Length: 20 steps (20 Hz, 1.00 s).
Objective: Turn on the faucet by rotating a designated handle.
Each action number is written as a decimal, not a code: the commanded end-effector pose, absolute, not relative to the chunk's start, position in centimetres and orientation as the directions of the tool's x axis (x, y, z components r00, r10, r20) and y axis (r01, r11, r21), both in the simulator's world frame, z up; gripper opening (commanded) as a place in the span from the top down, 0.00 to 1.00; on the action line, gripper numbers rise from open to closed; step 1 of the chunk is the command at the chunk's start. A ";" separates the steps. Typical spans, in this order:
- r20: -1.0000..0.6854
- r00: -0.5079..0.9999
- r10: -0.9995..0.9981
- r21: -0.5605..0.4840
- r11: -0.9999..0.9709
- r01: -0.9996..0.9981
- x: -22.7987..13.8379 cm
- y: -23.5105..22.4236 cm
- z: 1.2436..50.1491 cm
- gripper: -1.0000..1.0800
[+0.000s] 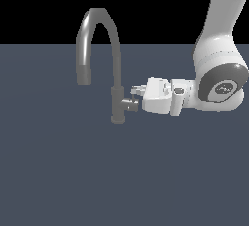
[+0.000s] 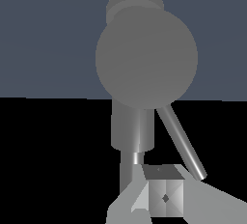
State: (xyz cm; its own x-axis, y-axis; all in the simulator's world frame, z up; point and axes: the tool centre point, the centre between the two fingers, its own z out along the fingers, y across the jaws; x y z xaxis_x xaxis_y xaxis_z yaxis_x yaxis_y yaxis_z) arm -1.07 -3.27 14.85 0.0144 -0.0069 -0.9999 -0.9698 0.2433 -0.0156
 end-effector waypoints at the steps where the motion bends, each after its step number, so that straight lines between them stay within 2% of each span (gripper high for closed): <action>1: -1.000 0.014 -0.007 -0.016 0.243 -0.970 -1.1 -3.3 14.9 1.00; 9: -1.000 0.003 -0.001 -0.003 0.238 -0.971 -4.6 -2.4 12.8 1.00; 11: -1.000 0.028 -0.008 -0.030 0.243 -0.969 -3.3 -2.7 13.9 1.00; 18: -1.000 0.003 -0.001 -0.003 0.238 -0.971 -6.2 -2.0 9.8 1.00; 20: -0.999 0.038 -0.004 -0.038 0.239 -0.970 -4.9 -2.3 11.7 1.00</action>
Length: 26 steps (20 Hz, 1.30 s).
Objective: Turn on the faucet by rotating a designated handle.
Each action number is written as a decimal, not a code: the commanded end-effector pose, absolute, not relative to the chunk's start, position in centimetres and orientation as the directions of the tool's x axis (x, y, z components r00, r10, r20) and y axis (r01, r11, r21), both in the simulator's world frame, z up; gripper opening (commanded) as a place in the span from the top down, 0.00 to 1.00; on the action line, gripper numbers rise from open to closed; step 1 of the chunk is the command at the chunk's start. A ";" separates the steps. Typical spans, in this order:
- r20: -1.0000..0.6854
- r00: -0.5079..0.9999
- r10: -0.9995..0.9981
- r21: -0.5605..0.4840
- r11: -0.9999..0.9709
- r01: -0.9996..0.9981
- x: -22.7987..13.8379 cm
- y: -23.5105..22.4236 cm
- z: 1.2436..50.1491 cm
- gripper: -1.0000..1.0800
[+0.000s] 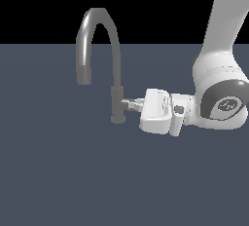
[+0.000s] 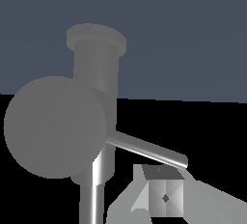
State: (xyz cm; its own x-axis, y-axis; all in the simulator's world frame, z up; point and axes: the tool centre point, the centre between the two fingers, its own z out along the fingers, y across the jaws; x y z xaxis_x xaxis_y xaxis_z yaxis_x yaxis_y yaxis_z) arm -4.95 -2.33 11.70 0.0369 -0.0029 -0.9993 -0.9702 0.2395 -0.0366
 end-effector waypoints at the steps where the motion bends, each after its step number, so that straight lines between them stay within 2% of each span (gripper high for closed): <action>1: -0.999 0.034 -0.003 -0.034 0.239 -0.970 -5.1 -2.3 11.1 1.00; 9: -1.000 0.003 -0.001 -0.003 0.238 -0.971 -6.1 -2.1 6.6 1.00; 10: -1.000 0.003 -0.001 -0.003 0.238 -0.971 -6.1 -2.1 6.6 1.00; 11: -0.999 0.044 0.000 -0.043 0.237 -0.971 -5.0 -2.3 8.8 1.00; 22: -1.000 0.004 -0.001 -0.004 0.238 -0.971 -4.5 -2.4 3.9 1.00; 23: -1.000 0.004 -0.001 -0.004 0.238 -0.971 -4.5 -2.4 3.9 1.00; 24: -0.998 0.056 0.006 -0.053 0.235 -0.971 -3.6 -3.0 7.0 1.00; 26: -0.999 0.048 0.005 -0.045 0.235 -0.971 -3.3 -3.0 6.2 1.00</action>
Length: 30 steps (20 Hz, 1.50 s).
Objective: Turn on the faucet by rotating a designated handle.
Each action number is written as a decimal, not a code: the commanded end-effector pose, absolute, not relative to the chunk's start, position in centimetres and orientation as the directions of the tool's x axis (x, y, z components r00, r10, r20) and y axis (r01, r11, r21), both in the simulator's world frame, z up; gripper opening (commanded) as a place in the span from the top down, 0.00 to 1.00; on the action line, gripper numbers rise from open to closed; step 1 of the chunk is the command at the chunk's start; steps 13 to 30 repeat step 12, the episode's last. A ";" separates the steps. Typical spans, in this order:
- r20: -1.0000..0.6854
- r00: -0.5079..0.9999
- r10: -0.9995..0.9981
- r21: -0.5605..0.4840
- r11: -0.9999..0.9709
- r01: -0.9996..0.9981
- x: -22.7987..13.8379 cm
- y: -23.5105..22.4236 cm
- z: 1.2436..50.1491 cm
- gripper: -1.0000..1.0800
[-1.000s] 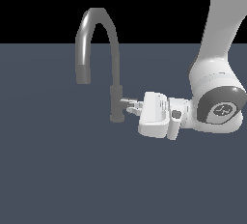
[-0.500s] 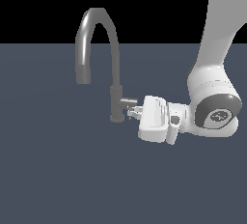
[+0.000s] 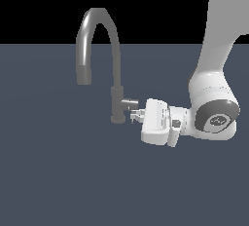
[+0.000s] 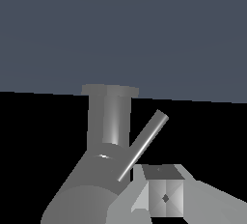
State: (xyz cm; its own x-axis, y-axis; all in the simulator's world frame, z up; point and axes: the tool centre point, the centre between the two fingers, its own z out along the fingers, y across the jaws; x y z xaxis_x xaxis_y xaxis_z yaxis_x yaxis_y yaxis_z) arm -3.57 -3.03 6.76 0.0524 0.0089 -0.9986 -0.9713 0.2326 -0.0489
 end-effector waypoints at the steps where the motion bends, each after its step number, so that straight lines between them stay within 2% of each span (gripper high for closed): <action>1: -0.999 0.044 0.004 -0.042 0.236 -0.971 -3.1 -3.0 5.9 1.00; 11: -1.000 0.005 0.000 -0.005 0.238 -0.971 -1.9 -3.1 2.3 1.00; 30: -1.000 0.005 0.000 -0.005 0.238 -0.971 -1.9 -3.1 2.3 1.00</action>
